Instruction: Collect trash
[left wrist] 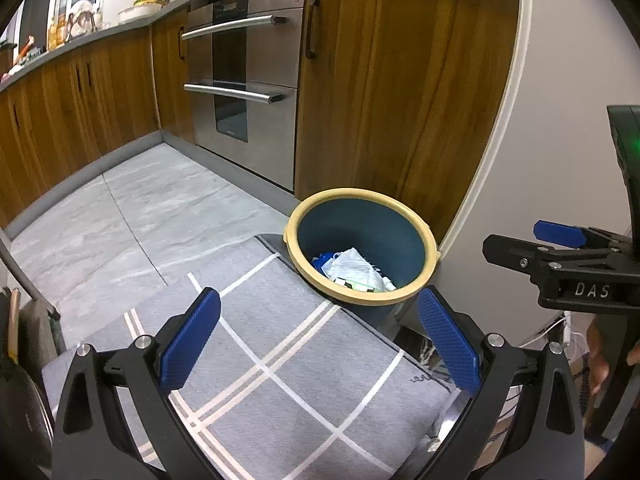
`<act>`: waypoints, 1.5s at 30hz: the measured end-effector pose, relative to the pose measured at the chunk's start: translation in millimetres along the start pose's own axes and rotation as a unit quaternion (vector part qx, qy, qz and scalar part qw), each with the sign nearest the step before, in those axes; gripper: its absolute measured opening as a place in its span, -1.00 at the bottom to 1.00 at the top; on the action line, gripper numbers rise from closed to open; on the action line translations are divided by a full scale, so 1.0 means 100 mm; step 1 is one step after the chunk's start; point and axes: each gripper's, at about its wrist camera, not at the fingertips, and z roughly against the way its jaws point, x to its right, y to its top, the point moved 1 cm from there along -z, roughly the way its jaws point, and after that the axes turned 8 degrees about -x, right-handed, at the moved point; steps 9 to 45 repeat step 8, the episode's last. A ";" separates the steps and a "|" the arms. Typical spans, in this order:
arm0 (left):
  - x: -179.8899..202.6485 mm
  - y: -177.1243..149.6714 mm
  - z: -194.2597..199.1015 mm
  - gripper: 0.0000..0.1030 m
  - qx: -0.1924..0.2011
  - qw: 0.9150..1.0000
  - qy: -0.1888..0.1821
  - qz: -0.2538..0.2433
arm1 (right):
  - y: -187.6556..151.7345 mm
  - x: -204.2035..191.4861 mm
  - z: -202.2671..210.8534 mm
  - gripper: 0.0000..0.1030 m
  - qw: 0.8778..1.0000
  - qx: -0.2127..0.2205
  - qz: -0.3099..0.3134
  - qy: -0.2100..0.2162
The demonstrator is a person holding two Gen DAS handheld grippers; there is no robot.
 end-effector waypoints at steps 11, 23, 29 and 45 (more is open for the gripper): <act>-0.15 -0.02 0.03 0.89 -0.027 0.999 0.013 0.028 | -0.01 -0.05 -0.03 0.90 1.000 -0.014 -0.018 0.002; -0.15 -0.02 0.03 0.89 -0.027 0.999 0.013 0.028 | -0.01 -0.05 -0.03 0.90 1.000 -0.014 -0.018 0.002; -0.15 -0.02 0.03 0.89 -0.027 0.999 0.013 0.028 | -0.01 -0.05 -0.03 0.90 1.000 -0.014 -0.018 0.002; -0.15 -0.02 0.03 0.89 -0.027 0.999 0.013 0.028 | -0.01 -0.05 -0.03 0.90 1.000 -0.014 -0.018 0.002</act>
